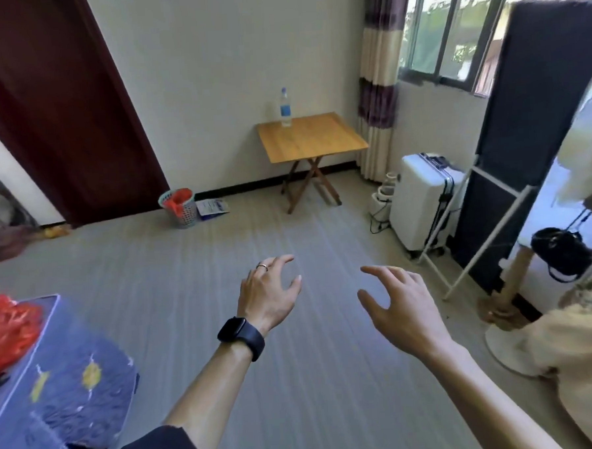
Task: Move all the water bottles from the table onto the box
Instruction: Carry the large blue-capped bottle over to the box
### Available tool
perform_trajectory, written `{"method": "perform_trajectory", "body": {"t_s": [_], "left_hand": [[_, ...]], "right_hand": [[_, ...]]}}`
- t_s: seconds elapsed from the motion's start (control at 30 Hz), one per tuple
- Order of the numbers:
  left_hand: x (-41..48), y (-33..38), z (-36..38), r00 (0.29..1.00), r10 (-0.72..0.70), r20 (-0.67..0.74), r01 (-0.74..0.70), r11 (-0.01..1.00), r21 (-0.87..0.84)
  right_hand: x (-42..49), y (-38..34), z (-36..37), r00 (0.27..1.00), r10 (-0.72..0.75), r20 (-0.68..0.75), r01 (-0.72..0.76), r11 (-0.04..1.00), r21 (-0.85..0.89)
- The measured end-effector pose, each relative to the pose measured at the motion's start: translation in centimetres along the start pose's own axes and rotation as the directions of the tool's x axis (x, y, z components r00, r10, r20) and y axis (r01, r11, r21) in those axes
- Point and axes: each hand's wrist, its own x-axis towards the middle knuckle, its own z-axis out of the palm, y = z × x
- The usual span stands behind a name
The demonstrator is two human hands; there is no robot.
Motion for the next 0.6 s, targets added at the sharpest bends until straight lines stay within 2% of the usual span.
{"method": "perform_trajectory", "body": {"t_s": [0.2, 0.43, 0.6], "left_hand": [[15.4, 0.6, -4.0, 0.989, 0.041, -0.14, -0.037, 0.999, 0.028], [33.1, -0.3, -7.6, 0.964, 0.011, -0.267, 0.012, 0.997, 0.082], [43.9, -3.2, -9.4, 0.941, -0.034, -0.338, 0.066, 0.994, 0.084]], "right_hand": [[17.4, -1.3, -1.1, 0.985, -0.12, -0.125, 0.121, 0.993, -0.002], [38.2, -2.6, -0.3, 0.958, -0.227, -0.177, 0.235, 0.971, 0.03], [50.9, -3.8, 2.0, 0.948, -0.279, -0.154, 0.288, 0.957, 0.034]]}}
